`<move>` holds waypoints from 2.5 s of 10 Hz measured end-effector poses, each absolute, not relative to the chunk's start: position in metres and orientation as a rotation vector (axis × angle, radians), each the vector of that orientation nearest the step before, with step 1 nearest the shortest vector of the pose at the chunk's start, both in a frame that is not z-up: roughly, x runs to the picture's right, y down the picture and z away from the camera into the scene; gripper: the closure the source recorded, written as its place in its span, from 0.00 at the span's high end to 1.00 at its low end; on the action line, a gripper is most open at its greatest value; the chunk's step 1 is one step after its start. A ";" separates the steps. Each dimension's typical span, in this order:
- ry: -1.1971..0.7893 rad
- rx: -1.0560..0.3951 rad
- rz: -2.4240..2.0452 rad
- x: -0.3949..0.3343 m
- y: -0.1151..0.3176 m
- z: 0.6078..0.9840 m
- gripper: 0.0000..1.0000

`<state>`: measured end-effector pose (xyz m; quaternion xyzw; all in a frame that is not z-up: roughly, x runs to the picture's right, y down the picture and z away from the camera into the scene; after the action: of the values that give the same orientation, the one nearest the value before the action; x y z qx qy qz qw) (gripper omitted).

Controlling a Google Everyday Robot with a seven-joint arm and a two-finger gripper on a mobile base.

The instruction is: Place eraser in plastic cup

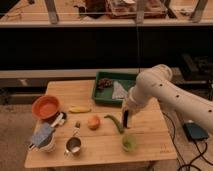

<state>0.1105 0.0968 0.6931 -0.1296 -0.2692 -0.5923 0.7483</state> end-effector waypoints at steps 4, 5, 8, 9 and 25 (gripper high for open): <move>-0.629 -0.417 -1.356 0.116 0.128 0.687 0.06; -0.616 -0.429 -1.360 0.120 0.146 0.678 0.06; -0.600 -0.428 -1.338 0.130 0.185 0.663 0.06; -0.607 -0.424 -1.339 0.128 0.191 0.664 0.06; -0.674 -0.505 -1.342 0.112 0.215 0.693 0.80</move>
<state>0.1116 0.2146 0.6928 -0.2268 -0.3029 -0.6031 0.7022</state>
